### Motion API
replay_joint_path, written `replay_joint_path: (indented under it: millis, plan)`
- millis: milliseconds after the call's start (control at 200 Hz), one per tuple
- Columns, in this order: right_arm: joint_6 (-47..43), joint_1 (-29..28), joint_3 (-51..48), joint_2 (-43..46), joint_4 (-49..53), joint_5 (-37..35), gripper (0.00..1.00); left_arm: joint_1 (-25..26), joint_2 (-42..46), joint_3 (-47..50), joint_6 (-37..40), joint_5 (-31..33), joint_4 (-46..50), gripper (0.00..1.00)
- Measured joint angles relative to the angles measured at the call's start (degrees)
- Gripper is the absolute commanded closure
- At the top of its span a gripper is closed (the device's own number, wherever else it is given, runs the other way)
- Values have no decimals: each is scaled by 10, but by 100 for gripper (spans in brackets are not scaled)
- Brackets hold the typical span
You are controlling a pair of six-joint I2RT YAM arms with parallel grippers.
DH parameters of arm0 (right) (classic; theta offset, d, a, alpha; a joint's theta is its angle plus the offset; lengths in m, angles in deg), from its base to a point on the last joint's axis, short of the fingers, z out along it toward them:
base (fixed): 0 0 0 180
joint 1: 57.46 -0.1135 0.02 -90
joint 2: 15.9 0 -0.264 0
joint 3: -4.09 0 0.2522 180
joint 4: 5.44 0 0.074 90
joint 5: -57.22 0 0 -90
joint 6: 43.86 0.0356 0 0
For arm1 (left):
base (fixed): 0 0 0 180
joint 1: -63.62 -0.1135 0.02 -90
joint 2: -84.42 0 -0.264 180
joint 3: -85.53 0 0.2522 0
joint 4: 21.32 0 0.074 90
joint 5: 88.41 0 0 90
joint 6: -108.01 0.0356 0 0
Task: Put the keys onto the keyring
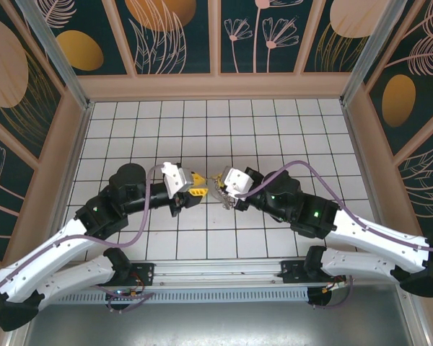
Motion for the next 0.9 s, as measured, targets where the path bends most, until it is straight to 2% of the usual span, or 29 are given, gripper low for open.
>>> replay_joint_path:
  millis: [315, 485, 545, 636, 696, 811, 901]
  plan:
    - [5, 0, 0, -32, -15, -23, 100, 0, -61, -2, -1, 26, -17, 71]
    - [5, 2, 0, -43, -16, -28, 100, 0, -85, -10, 0, 42, -15, 76]
    - [5, 3, 0, -44, -17, -29, 100, 0, -87, -10, 0, 47, -15, 79]
    - [5, 3, 0, -46, -17, -30, 100, 0, -88, -10, 3, 54, -15, 94]
    - [5, 4, 0, -45, -16, -32, 100, 0, -88, -10, 3, 63, -14, 100]
    - [4, 5, 0, -45, -16, -32, 100, -3, -88, -10, 1, 73, -15, 99]
    - [4, 5, 0, -45, -16, -31, 100, -3, -88, -10, 0, 73, -15, 86]
